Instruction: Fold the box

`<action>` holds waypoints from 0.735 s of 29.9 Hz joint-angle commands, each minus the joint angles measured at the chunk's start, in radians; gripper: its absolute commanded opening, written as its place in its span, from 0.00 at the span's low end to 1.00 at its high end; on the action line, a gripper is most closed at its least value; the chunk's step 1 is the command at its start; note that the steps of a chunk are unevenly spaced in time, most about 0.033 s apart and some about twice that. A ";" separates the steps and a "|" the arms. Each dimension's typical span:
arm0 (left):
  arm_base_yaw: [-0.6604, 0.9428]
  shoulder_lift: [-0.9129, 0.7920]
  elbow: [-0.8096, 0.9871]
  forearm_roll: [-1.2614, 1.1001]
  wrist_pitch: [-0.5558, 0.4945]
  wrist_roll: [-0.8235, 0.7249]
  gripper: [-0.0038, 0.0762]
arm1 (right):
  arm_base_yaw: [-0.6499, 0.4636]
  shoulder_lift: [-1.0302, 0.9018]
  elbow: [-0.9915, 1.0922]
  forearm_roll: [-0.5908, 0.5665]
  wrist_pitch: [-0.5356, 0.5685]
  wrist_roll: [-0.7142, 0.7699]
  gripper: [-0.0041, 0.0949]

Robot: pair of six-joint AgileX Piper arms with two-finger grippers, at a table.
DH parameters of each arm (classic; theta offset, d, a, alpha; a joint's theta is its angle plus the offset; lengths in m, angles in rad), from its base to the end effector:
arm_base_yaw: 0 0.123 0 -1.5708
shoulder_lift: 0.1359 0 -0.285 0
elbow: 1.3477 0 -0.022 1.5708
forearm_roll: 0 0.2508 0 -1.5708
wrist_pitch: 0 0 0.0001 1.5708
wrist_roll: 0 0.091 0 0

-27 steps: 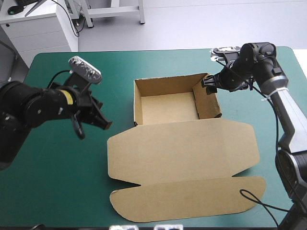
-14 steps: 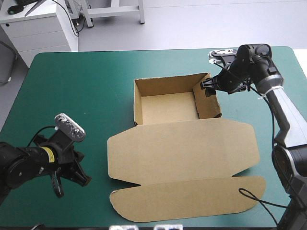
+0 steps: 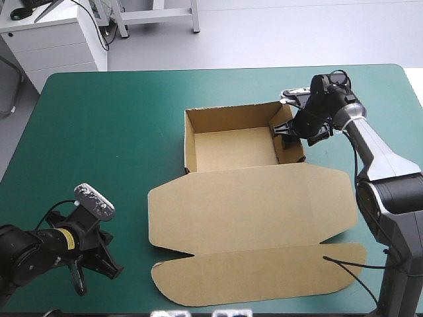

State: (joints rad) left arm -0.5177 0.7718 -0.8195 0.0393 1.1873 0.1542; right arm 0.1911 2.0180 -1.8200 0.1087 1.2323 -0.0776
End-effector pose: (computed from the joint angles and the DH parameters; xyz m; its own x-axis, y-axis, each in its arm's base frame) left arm 0.1017 -0.0541 0.3241 -0.6634 0.5712 -0.4833 0.5989 0.7926 0.1145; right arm 0.4195 0.0907 0.2669 -0.9465 -0.2250 -0.2315 -0.2512 0.9637 0.0901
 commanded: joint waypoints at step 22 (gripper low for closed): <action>0.001 -0.001 -0.017 0.022 -0.112 -0.010 0.04 | -0.268 -0.061 -0.034 -0.174 -0.065 -0.057 0.02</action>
State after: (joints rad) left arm -0.5177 0.7718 -0.8114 0.0436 1.1226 0.1534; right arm 0.0076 2.0370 -1.8230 0.0079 1.1831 -0.1248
